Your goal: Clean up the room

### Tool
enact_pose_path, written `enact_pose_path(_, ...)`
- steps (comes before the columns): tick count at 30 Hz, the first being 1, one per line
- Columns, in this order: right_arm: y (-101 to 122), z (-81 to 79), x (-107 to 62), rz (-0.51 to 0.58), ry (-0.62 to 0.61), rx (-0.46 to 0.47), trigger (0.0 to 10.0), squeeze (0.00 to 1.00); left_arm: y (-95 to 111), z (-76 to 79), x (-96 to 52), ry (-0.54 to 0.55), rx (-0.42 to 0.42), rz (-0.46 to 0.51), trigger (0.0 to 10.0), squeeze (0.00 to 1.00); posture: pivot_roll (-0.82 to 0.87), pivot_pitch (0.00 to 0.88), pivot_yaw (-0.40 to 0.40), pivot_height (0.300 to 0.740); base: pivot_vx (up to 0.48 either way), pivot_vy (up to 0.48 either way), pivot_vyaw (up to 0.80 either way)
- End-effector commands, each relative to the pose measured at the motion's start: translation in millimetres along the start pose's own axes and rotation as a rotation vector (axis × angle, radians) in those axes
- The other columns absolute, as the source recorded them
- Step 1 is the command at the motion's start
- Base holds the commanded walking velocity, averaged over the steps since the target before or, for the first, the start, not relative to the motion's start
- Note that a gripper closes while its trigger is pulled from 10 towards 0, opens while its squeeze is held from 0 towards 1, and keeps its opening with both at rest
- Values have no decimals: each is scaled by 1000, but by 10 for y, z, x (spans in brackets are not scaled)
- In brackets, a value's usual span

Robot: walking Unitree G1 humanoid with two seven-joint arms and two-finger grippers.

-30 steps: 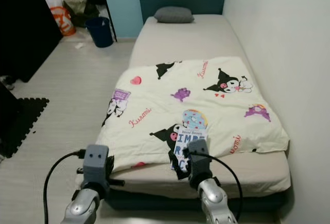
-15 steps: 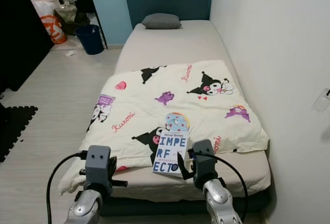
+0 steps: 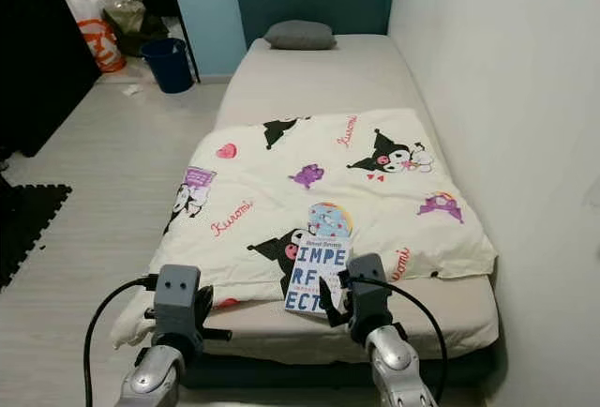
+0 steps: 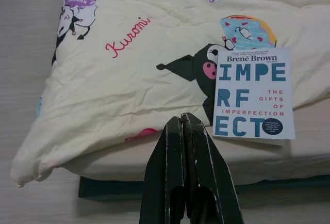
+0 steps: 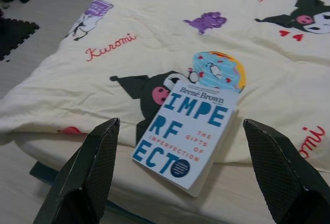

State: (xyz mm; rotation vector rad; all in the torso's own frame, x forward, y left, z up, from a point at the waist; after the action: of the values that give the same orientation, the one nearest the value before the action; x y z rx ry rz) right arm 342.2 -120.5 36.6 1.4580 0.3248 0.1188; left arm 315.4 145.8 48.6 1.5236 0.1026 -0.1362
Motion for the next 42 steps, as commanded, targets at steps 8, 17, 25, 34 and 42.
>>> enact_pose_path(8, -32, -22, -12, -9, 0, 10, 10000, 0, -59, -8, -39, -11, -18, -22, 10000, 0, 0, 167, 22, 740, 273, 0, 0)
enact_pose_path(17, -39, -18, -17, -11, -3, 12, 10000, 0, -64, 3, -45, -19, -26, -26, 10000, 0, -1, 169, 25, 740, 361, 0, 0)
enact_pose_path(25, -45, -13, -21, -13, -4, 15, 10000, 0, -59, -2, -43, -17, -20, -21, 10000, 0, -1, 170, 26, 740, 204, 0, 0)
enact_pose_path(34, -51, -20, -26, -14, -4, 18, 10000, 0, -60, 0, -53, -19, -12, -19, 10000, 0, 3, 169, 27, 740, 0, 0, 0)
enact_pose_path(42, -57, -28, -29, -15, -2, 21, 10000, 0, -59, 11, -62, -20, -16, -17, 10000, 0, 4, 169, 24, 740, 0, 0, 0)
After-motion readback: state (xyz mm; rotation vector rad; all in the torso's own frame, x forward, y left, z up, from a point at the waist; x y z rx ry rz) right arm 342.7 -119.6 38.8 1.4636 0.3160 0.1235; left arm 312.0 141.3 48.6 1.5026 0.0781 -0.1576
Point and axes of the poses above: a point about 5 cm out from each wrist's last joint towards the gripper, its own x axis pointing out of the wrist towards the gripper, its own y axis along the axis of the wrist's last joint, z = x × y, the point moved 5 cm from there along x, pointing out of the wrist towards the gripper, and after that the axes turned 2 degrees about -x, right-handed, at the moved point
